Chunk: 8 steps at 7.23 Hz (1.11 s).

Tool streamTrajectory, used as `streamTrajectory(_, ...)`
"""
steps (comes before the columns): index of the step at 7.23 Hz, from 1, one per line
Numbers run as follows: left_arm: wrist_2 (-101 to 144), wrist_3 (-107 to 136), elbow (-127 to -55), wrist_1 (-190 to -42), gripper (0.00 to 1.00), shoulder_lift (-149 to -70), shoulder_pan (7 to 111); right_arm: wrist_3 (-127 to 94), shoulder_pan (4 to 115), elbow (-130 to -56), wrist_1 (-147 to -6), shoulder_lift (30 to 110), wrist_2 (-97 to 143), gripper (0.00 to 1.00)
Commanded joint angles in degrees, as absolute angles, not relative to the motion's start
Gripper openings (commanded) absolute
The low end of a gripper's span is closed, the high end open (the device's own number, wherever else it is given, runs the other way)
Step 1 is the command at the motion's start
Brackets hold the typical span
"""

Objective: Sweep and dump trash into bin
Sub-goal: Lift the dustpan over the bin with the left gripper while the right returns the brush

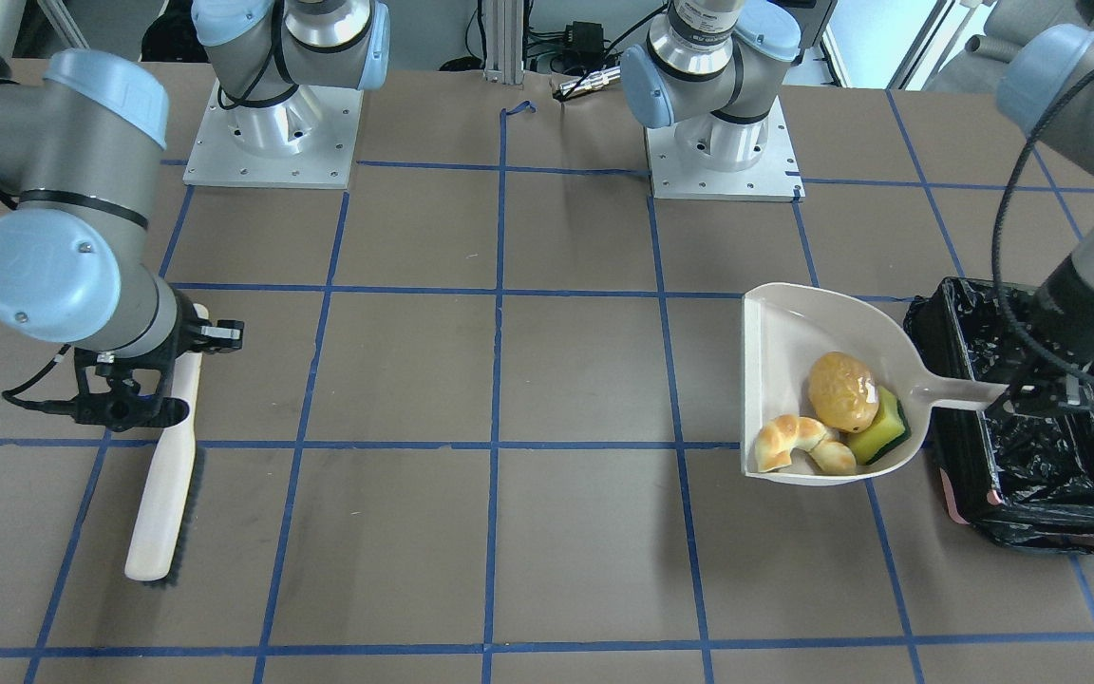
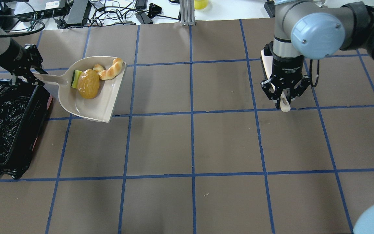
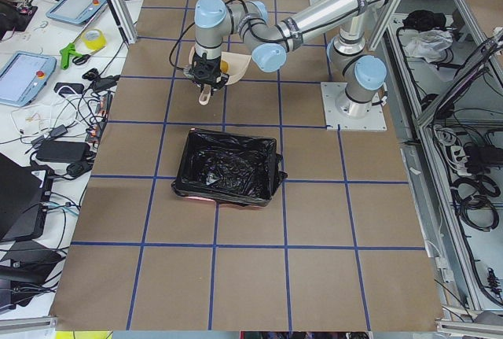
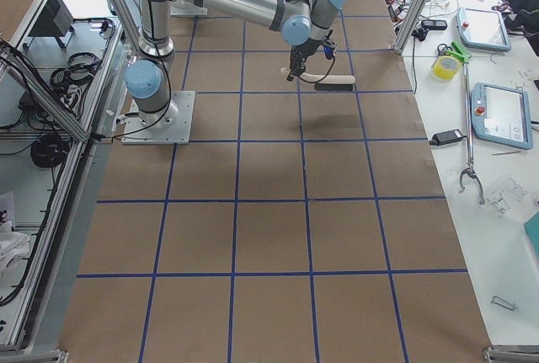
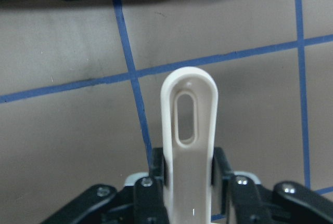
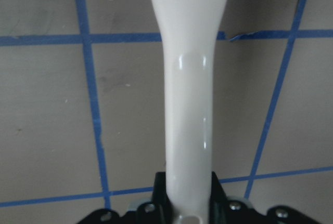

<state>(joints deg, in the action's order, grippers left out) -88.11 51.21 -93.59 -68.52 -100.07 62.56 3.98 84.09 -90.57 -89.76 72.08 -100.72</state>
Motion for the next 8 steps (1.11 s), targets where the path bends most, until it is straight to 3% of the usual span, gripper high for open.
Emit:
streamTrajectory(1,-88.15,40.31,-90.62,-71.45,0.0,-100.11,55.23,11.3,77.29,-90.53,-94.74,69.27,-101.78,0.08)
streamTrajectory(6,-88.59,22.7,-86.32,-70.84,0.0,-103.88,44.14,20.82,71.63,-92.81,-98.51,66.36,-103.35,0.07)
streamTrajectory(8,-88.77,17.51,-80.98,-70.66,0.0,-107.21,42.02,20.92,71.46,-93.95,-100.45,66.18,-104.58,0.07)
